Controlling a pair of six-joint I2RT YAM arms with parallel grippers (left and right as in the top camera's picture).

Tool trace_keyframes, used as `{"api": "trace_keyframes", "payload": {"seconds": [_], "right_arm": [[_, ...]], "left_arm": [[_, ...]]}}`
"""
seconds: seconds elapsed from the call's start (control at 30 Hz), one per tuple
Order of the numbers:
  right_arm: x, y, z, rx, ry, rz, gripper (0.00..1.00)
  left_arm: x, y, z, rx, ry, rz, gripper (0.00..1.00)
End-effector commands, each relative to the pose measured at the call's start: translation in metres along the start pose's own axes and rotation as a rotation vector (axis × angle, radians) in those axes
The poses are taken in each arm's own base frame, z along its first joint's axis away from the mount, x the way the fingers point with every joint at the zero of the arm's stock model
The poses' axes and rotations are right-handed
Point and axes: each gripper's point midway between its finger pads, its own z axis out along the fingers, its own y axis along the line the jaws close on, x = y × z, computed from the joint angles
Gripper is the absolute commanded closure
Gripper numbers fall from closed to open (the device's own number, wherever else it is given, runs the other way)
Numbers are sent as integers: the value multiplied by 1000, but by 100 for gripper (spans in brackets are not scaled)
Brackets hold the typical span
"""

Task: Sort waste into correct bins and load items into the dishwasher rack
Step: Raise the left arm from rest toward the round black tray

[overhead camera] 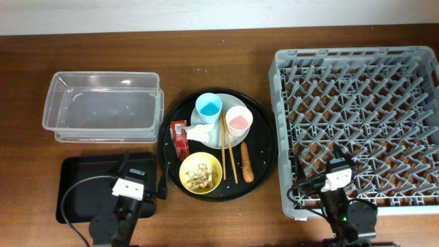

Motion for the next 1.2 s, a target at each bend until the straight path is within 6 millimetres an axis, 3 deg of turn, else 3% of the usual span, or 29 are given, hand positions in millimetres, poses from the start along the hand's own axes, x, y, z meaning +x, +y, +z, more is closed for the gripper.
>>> {"api": "trace_keyframes", "payload": {"seconds": [0.0, 1.17], "right_arm": [[3, 2, 0, -7, 5, 12, 2], [2, 2, 0, -7, 4, 12, 2]], "left_arm": [[14, 49, -8, -293, 62, 13, 0], [14, 49, -8, -293, 62, 13, 0]]}}
